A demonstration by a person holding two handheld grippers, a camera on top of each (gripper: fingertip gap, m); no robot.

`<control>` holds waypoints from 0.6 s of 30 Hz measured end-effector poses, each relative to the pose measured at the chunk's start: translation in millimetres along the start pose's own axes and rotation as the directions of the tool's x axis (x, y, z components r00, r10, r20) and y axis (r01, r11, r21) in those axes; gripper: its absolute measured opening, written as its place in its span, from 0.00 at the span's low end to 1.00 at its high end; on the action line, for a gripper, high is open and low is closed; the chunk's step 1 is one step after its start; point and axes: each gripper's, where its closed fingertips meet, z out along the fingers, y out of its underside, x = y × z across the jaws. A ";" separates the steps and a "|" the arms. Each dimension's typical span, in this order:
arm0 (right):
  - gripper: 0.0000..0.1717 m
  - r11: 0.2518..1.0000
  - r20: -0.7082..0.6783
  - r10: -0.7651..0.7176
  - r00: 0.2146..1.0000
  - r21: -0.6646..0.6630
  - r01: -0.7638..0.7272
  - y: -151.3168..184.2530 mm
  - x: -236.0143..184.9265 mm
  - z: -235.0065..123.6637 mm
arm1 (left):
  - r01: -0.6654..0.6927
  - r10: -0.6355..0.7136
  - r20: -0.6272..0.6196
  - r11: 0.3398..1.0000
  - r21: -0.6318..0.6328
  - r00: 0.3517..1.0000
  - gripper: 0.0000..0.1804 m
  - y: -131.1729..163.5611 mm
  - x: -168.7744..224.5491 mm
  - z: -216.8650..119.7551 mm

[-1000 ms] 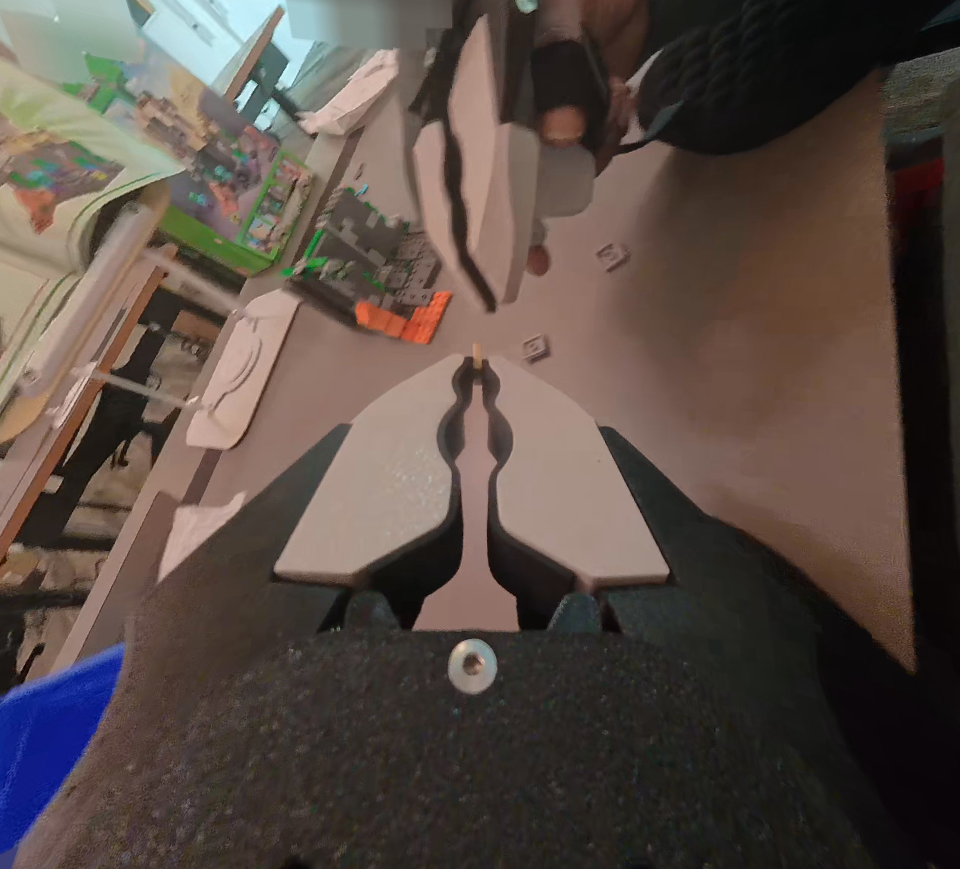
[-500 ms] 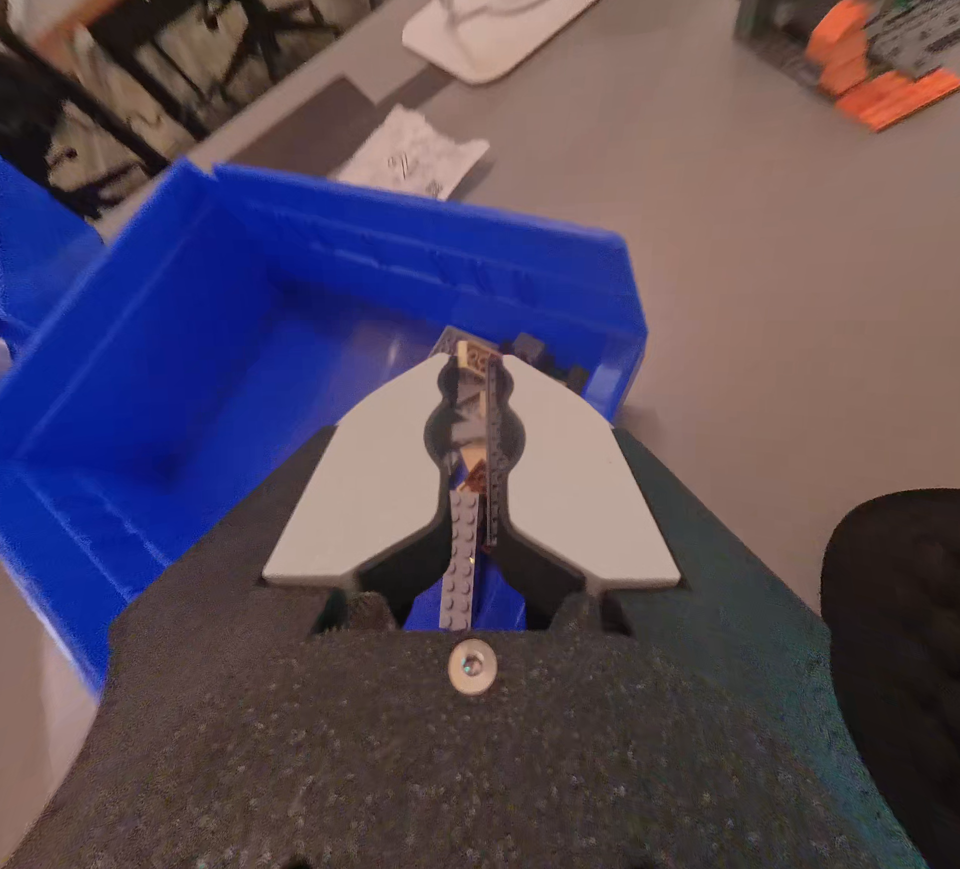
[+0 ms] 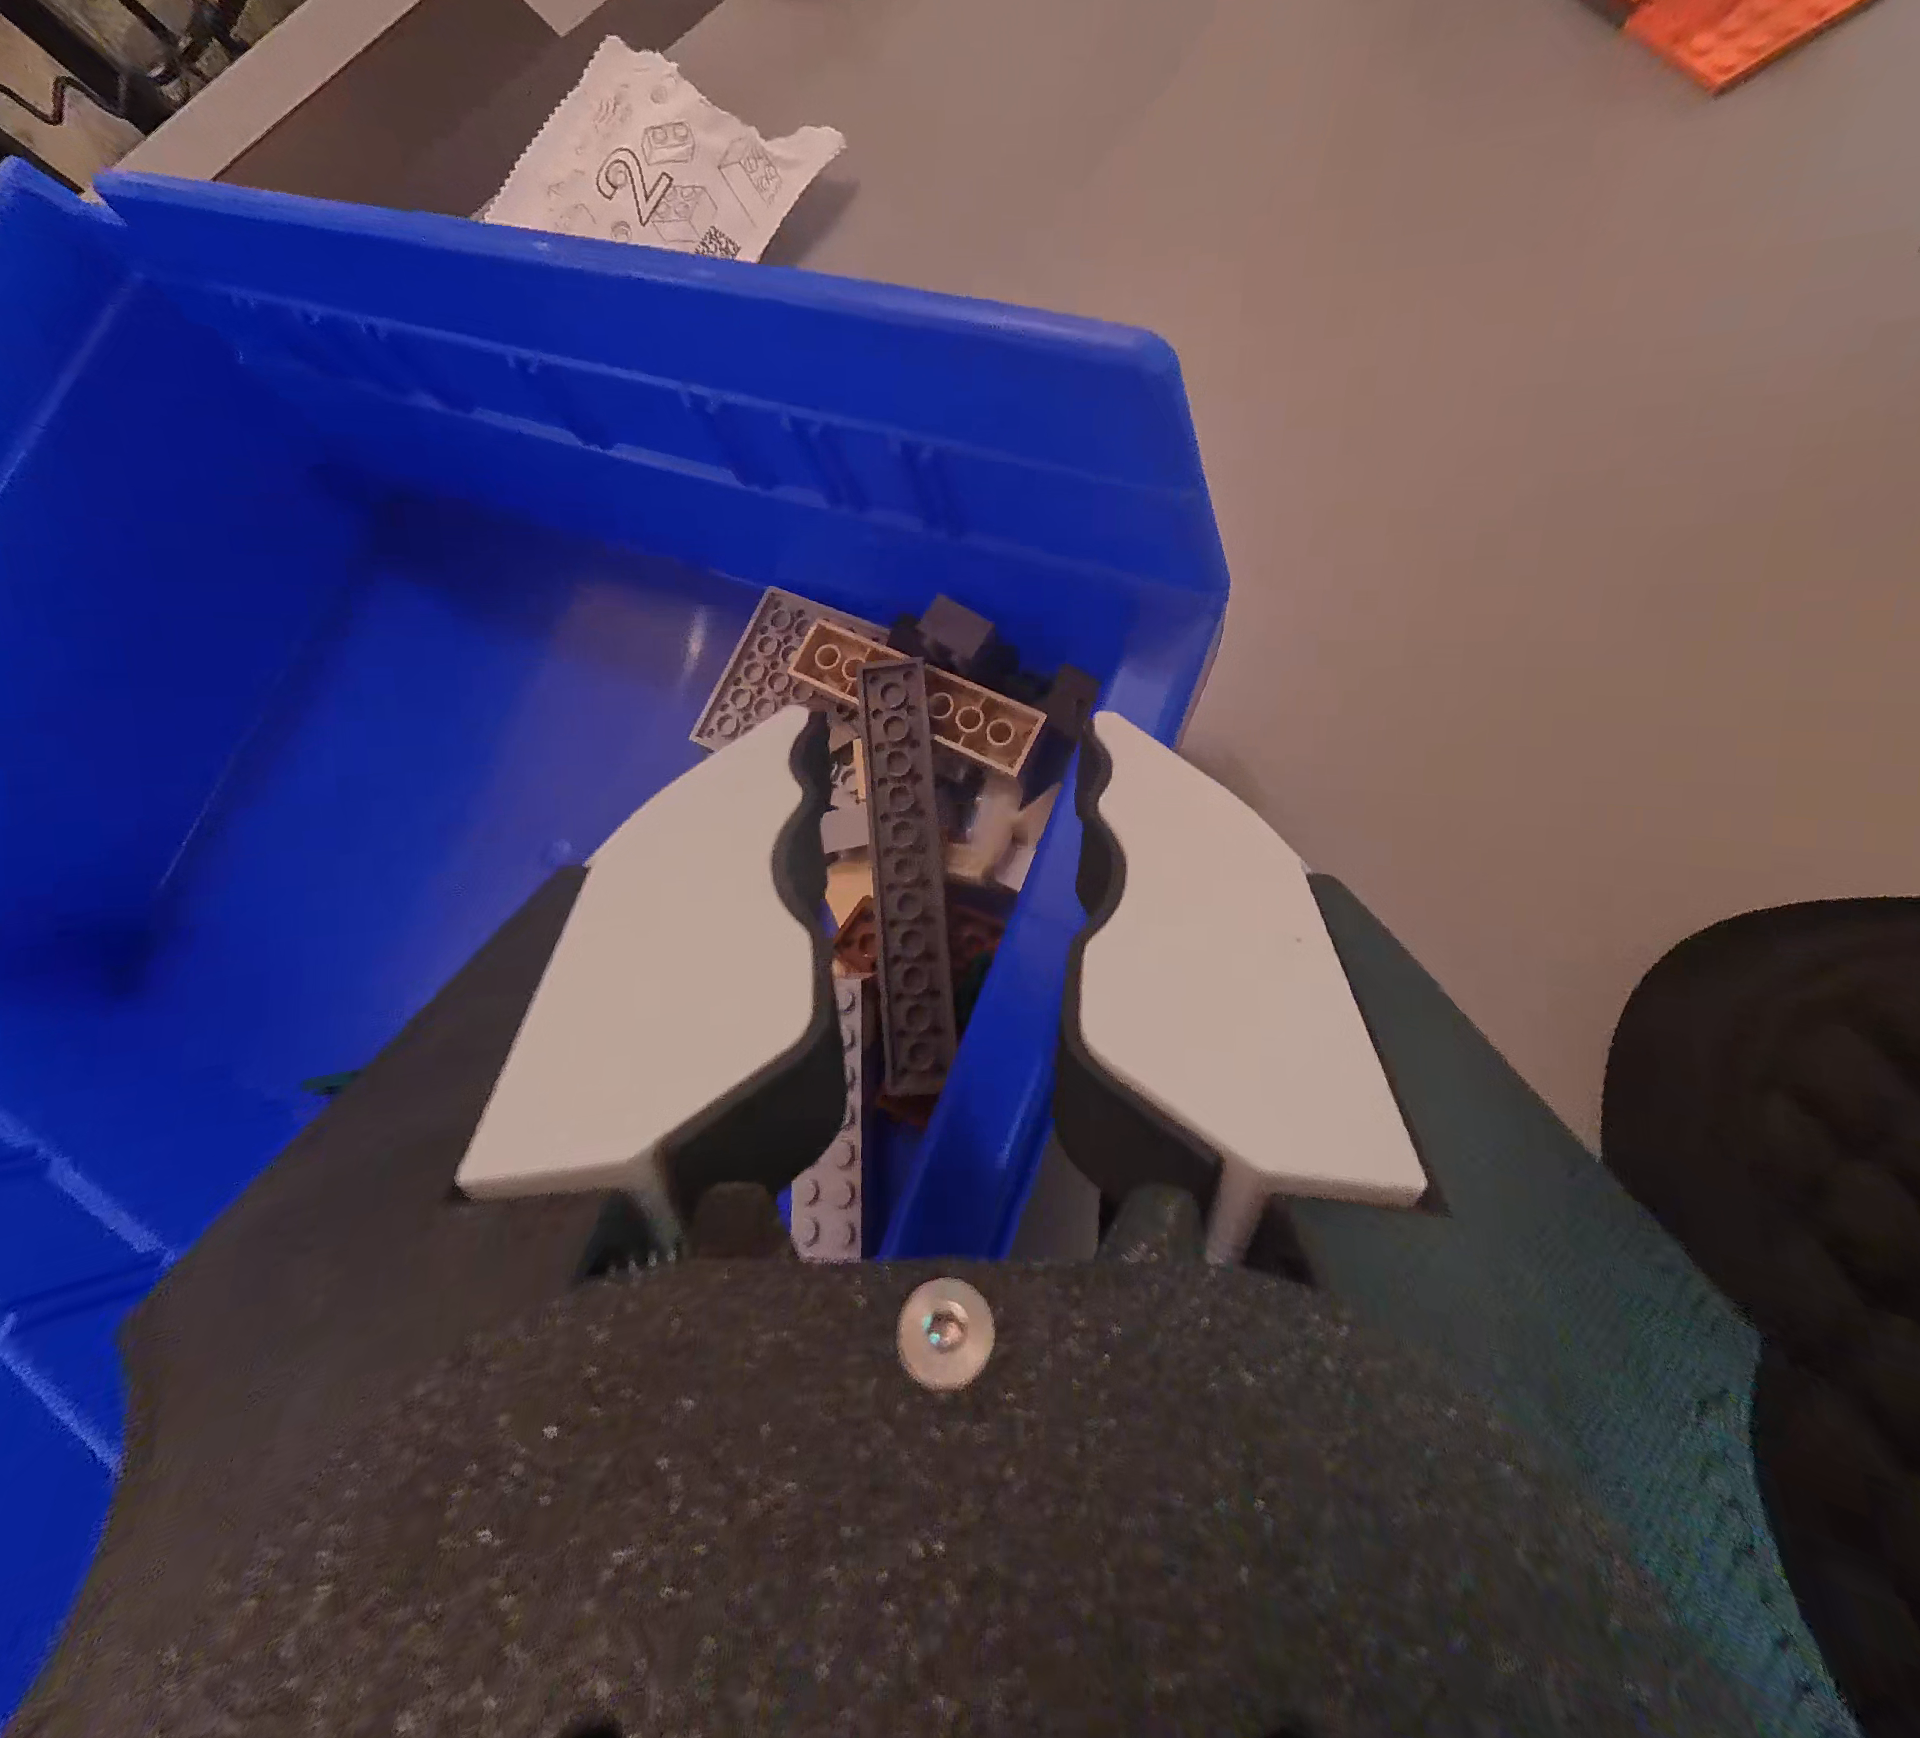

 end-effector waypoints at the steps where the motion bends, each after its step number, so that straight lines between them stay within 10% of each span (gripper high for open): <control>1: 0.12 1.000 -0.004 -0.007 1.000 -0.011 0.007 1.2 0.3 0.5 | 0.001 -0.001 -0.002 1.000 0.003 1.000 0.25 0.0 -0.2 -0.3; 18: 0.16 0.900 0.087 -0.312 0.946 -0.291 0.324 20.8 2.7 14.4 | -0.210 0.244 -0.165 0.957 0.198 0.956 0.20 -46.7 107.5 -21.4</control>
